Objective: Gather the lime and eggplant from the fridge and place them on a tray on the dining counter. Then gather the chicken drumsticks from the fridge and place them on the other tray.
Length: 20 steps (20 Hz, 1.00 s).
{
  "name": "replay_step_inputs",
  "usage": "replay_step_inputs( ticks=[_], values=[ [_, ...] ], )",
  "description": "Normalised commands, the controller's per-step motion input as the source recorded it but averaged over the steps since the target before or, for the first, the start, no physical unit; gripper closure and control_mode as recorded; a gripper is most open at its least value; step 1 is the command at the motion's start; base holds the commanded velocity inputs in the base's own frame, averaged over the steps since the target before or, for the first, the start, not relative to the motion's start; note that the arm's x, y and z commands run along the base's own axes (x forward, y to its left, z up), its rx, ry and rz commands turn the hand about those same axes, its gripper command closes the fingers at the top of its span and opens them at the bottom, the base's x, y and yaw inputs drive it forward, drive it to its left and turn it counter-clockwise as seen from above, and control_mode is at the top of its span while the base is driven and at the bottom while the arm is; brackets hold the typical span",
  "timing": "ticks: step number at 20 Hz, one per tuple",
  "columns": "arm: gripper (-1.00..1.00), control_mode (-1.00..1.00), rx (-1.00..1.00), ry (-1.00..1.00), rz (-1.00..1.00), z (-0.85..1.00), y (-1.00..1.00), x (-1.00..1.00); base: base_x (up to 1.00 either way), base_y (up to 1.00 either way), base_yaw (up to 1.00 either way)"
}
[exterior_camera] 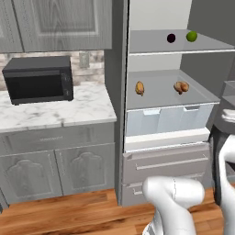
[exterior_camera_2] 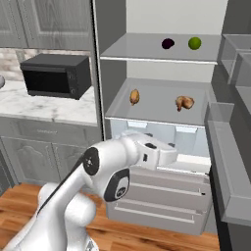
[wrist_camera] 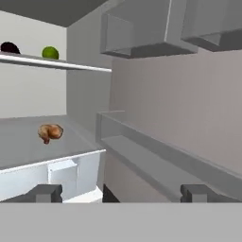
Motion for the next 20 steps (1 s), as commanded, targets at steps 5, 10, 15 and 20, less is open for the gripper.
replay_step_inputs(
  ticks=[5, 10, 15, 20],
  values=[
    [-1.0, -1.0, 0.04, 0.24, 0.21, 0.74, 0.53, -0.12, 0.0, 0.0, 0.0],
    [-1.0, -1.0, 0.09, 0.22, 0.2, 0.71, 0.36, -0.22, 0.0, 0.0, 0.0],
    [-1.0, -1.0, 0.05, 0.17, 0.22, 0.48, 0.42, -0.31, 0.0, 0.0, 0.0],
    [-1.0, -1.0, 0.0, 0.13, 0.12, 0.14, 0.75, -0.2, 0.0, 0.0, 0.0]
  ],
)
